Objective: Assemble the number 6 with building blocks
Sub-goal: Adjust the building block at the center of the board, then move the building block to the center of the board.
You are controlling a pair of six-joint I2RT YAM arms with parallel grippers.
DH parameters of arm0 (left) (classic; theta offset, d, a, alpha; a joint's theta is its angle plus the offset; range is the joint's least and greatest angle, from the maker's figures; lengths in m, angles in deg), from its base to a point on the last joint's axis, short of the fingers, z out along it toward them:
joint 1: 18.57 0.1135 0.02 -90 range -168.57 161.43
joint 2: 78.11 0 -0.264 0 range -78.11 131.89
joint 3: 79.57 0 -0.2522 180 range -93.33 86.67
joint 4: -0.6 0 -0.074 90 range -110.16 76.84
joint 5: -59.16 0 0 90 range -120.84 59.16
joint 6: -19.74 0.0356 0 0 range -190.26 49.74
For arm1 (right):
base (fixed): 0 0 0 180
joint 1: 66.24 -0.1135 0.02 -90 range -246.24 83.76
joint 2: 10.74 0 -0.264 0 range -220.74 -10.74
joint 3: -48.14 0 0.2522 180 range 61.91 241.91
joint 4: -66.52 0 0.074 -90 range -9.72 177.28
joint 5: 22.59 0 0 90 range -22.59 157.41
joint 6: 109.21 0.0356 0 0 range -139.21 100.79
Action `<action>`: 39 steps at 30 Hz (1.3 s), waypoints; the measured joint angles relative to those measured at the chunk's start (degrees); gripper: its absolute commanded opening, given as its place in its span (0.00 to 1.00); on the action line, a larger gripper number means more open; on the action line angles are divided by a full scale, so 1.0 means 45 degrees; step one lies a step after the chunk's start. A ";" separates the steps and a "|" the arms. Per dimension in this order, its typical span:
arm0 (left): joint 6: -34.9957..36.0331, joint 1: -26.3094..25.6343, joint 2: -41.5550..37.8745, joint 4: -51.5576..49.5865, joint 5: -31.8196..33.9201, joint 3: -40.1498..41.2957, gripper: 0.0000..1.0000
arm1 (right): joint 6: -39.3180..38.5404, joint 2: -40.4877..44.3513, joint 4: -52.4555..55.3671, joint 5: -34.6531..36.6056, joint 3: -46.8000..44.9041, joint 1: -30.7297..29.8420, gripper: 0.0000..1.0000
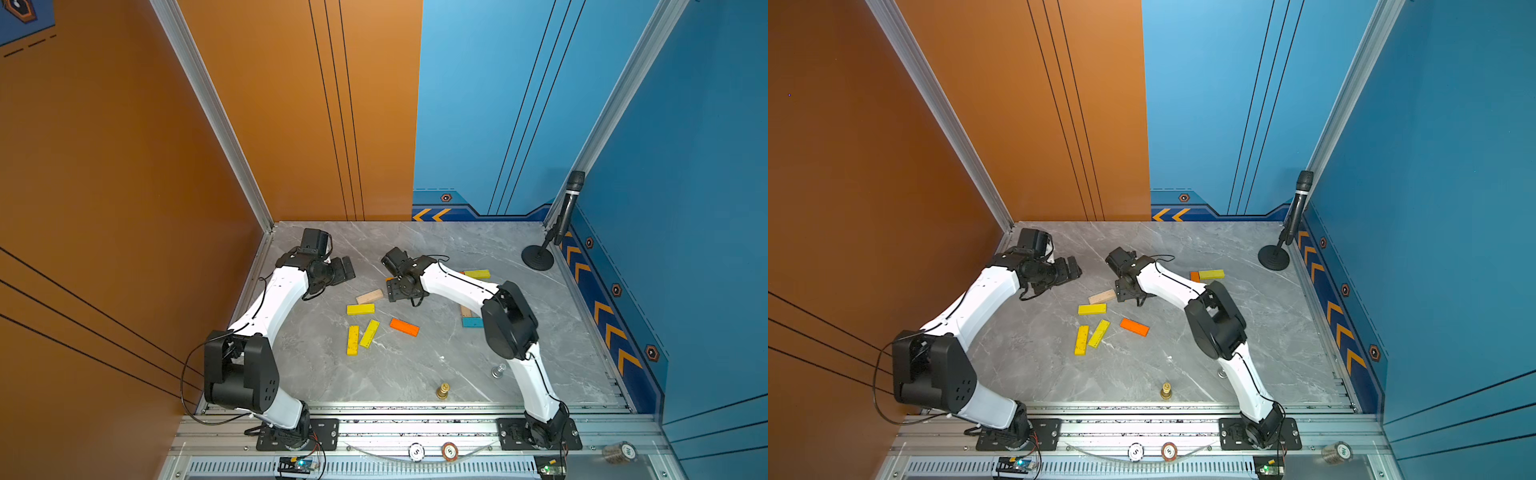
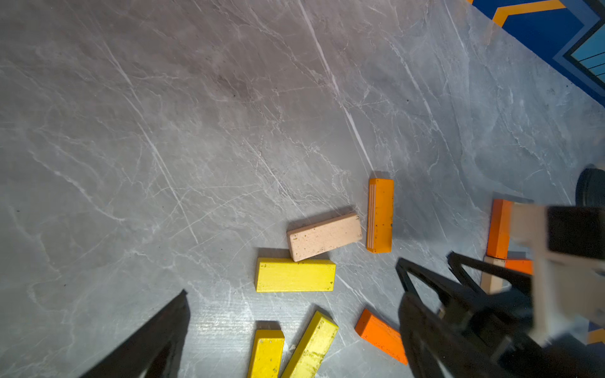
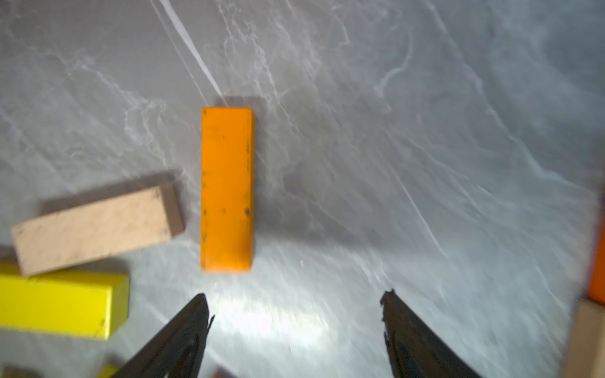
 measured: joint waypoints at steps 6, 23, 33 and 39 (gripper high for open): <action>-0.0053 0.0073 0.0000 0.0078 -0.0194 0.0078 1.00 | -0.0364 0.3089 0.0267 0.0044 -0.2769 -0.0622 0.94; -0.0282 0.0083 -0.0214 0.0301 -0.0549 0.0238 1.00 | 0.4949 0.2764 0.0549 -0.0024 -0.3847 -0.2647 0.81; -0.0384 0.0170 -0.0306 0.0321 -0.0656 0.0243 1.00 | 0.6271 0.0971 0.0748 -0.0097 -0.3293 -0.2948 0.77; -0.0427 0.0238 -0.0306 0.0321 -0.0733 0.0248 1.00 | 0.6154 0.0131 0.0889 -0.0083 -0.2370 -0.2234 0.73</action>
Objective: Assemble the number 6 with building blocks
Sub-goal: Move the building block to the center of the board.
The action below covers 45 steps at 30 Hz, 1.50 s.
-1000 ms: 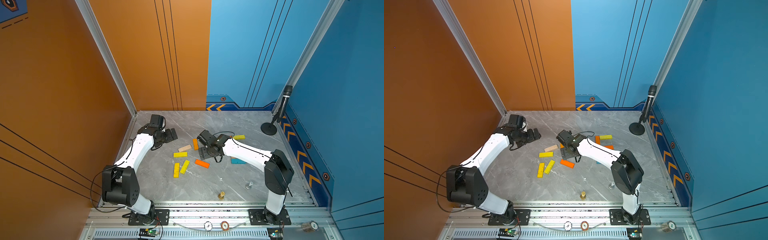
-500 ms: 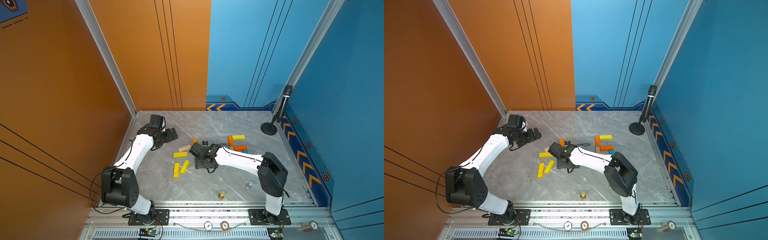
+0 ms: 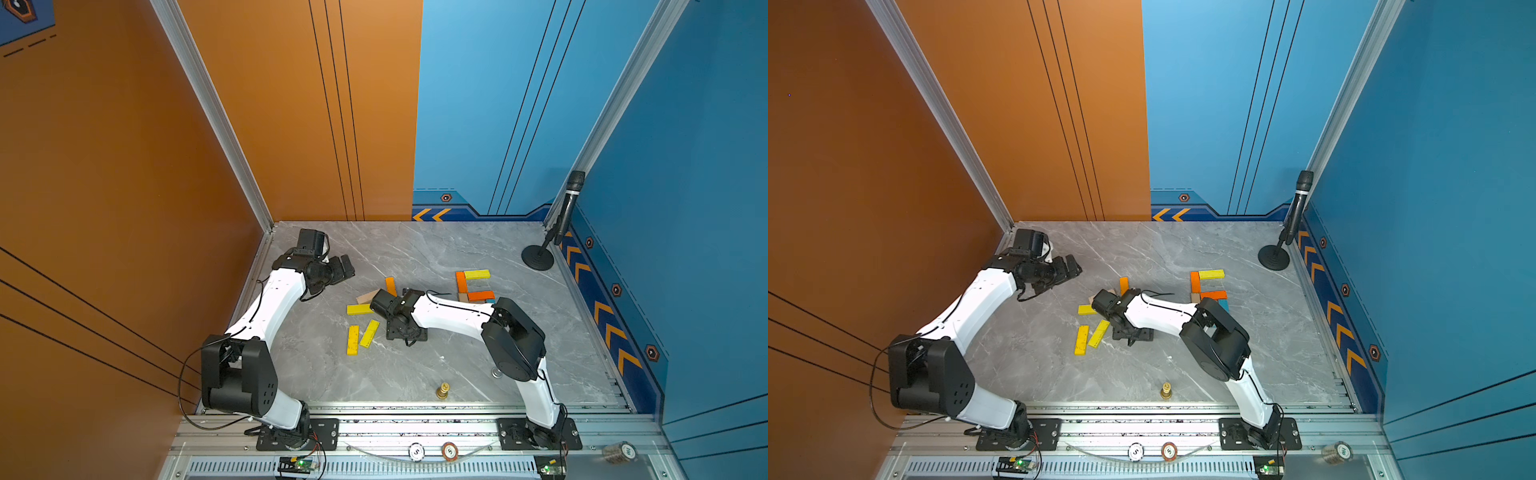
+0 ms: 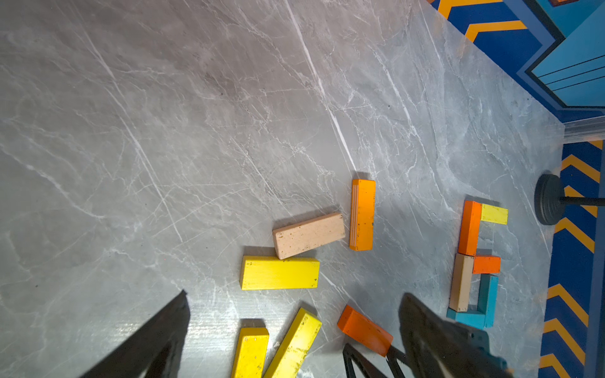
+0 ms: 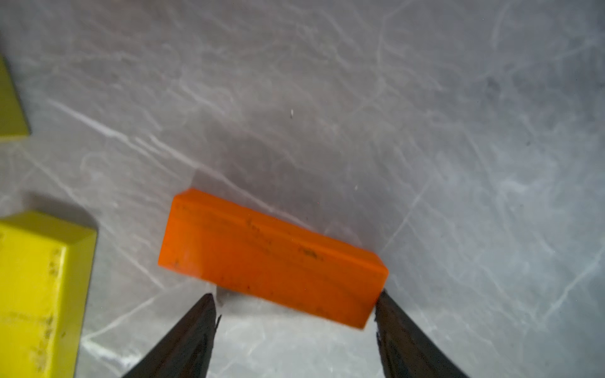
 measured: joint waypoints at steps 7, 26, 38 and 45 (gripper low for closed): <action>0.0000 0.0034 0.0000 0.0005 -0.0019 0.0000 1.00 | -0.1243 -0.0986 -0.0010 0.0092 0.1467 0.1025 0.69; 0.0000 0.0083 0.0359 0.0087 -0.0015 0.0000 0.99 | -0.7179 -0.1321 -0.1302 -0.1292 0.1875 0.3832 0.54; -0.0044 0.0083 0.0364 0.0097 -0.0019 0.0000 0.99 | -0.4925 -0.1156 -0.1559 -0.1647 0.1564 0.3910 0.35; -0.0049 0.0083 0.0364 0.0102 -0.0058 0.0000 0.99 | -0.2841 -0.1307 -0.1239 -0.1807 0.1967 0.4231 0.36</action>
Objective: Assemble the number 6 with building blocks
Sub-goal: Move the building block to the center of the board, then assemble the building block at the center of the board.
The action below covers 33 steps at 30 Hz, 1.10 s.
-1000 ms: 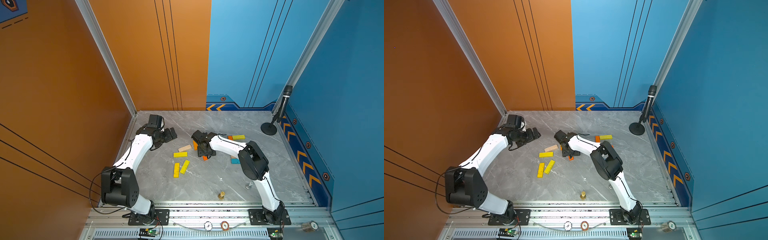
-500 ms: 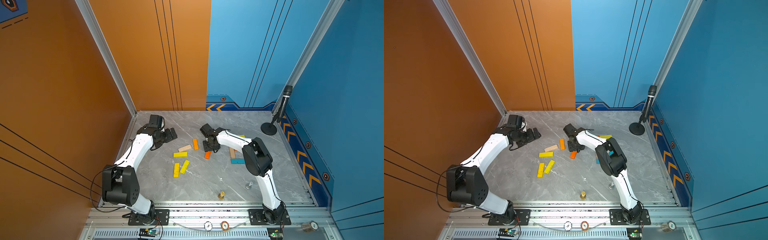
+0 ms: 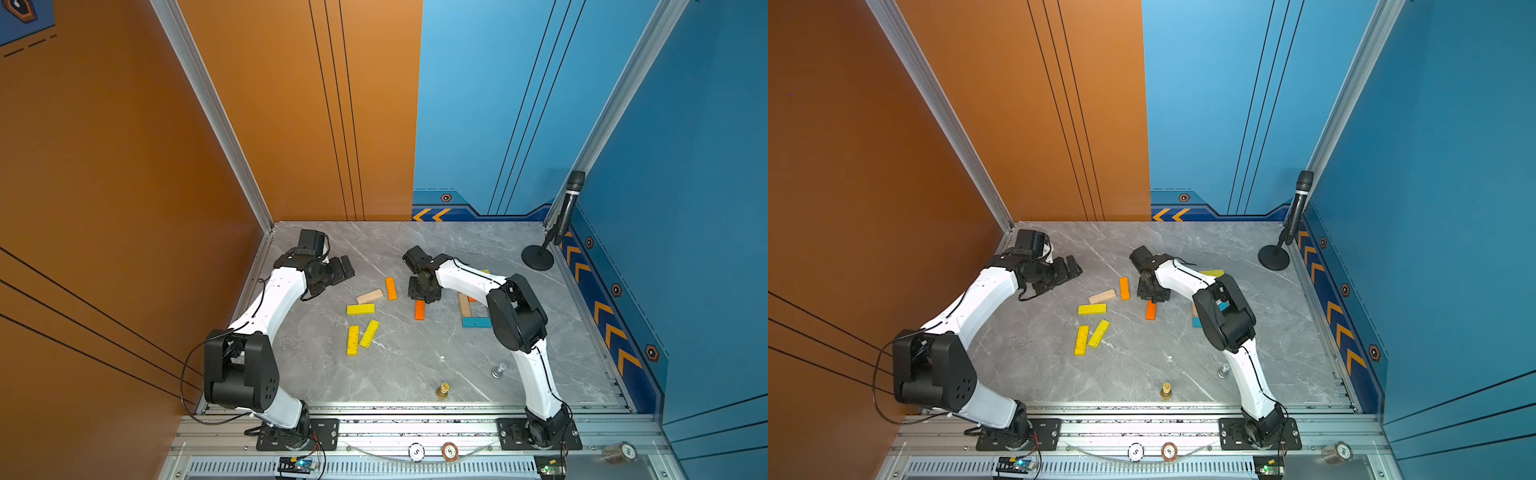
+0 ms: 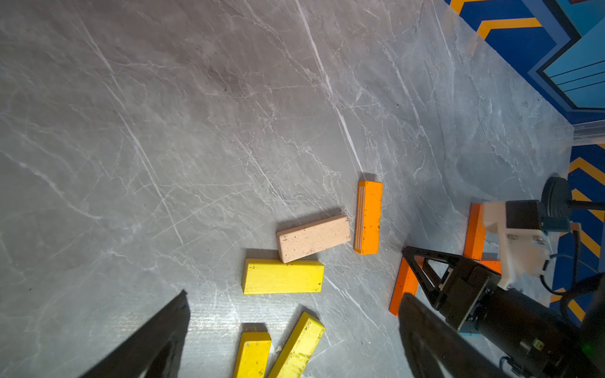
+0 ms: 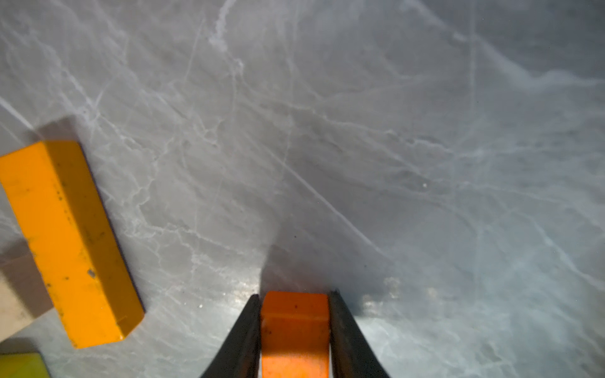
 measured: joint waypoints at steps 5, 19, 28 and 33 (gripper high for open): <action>-0.0044 0.0000 0.0000 0.0155 -0.0010 0.0024 0.99 | 0.1375 -0.0840 0.0325 -0.0034 0.1399 0.0476 0.36; -0.0102 -0.0005 -0.0005 0.0185 -0.0053 0.0165 0.99 | 0.4439 -0.2025 0.0325 0.0500 0.3512 0.1200 0.49; -0.0209 -0.0049 -0.0010 0.0194 -0.0243 0.0180 0.99 | 0.1292 -0.1268 0.1535 0.0923 0.2652 0.0719 0.61; -0.0238 -0.0112 -0.0068 0.0219 -0.0325 0.0180 0.99 | 0.0189 0.0175 0.2186 0.0981 0.1219 -0.0102 0.61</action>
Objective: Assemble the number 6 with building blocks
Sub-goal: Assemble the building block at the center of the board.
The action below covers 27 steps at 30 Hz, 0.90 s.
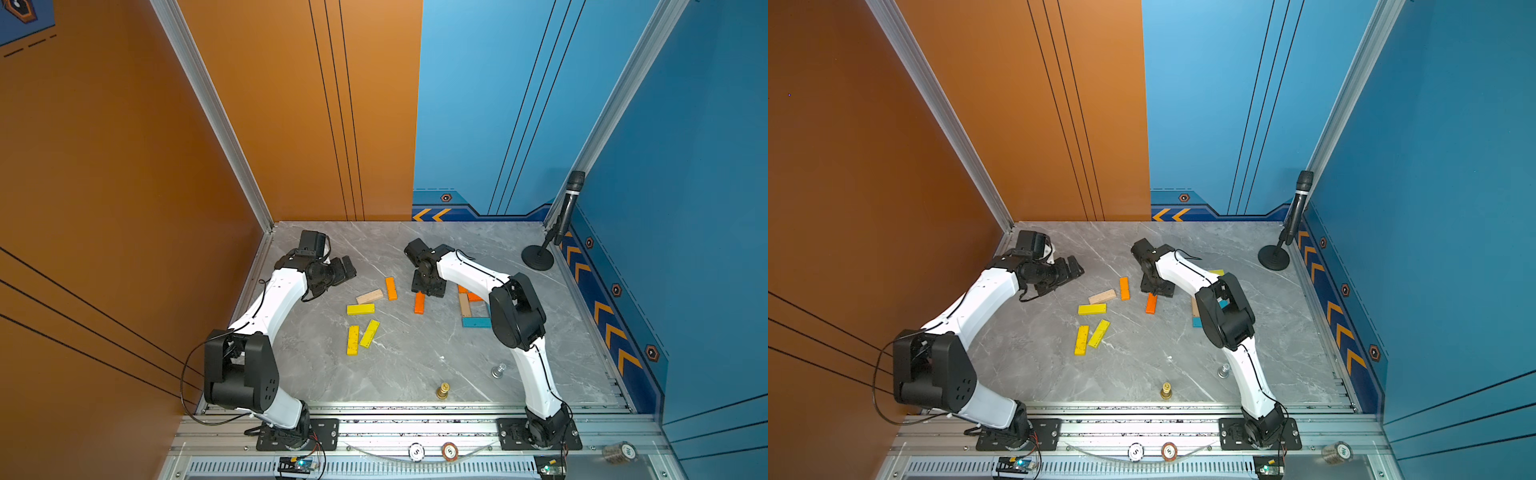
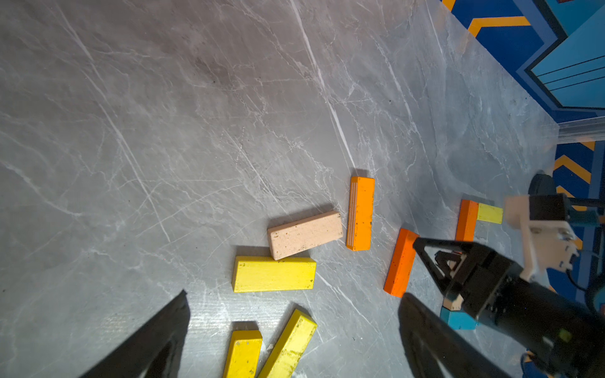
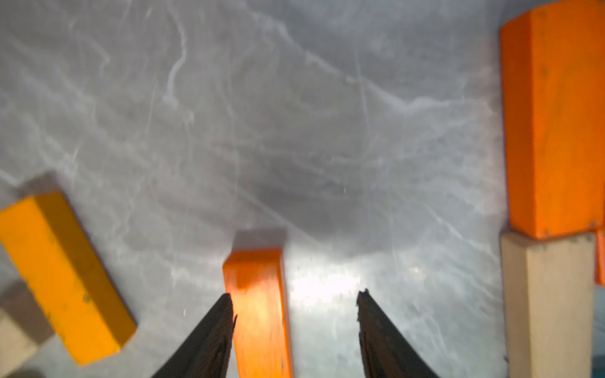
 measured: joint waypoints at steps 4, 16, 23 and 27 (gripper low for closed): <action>0.0000 -0.0078 -0.0083 0.0010 -0.0005 0.0010 0.99 | -0.0515 0.0364 0.0044 0.0000 -0.0068 -0.0413 0.61; 0.0000 -0.0112 -0.0209 0.0010 -0.0010 0.0049 1.00 | -0.0884 0.0151 0.0034 -0.0219 -0.0136 -0.0335 0.56; 0.0000 -0.0141 -0.0272 0.0010 -0.0005 0.0049 0.99 | -0.0855 -0.0714 -0.0015 -0.0563 -0.0063 -0.0398 0.45; 0.0000 -0.0165 -0.0277 0.0015 -0.0005 0.0049 1.00 | -0.0646 -0.0763 -0.0078 -0.0753 -0.0010 -0.0389 0.31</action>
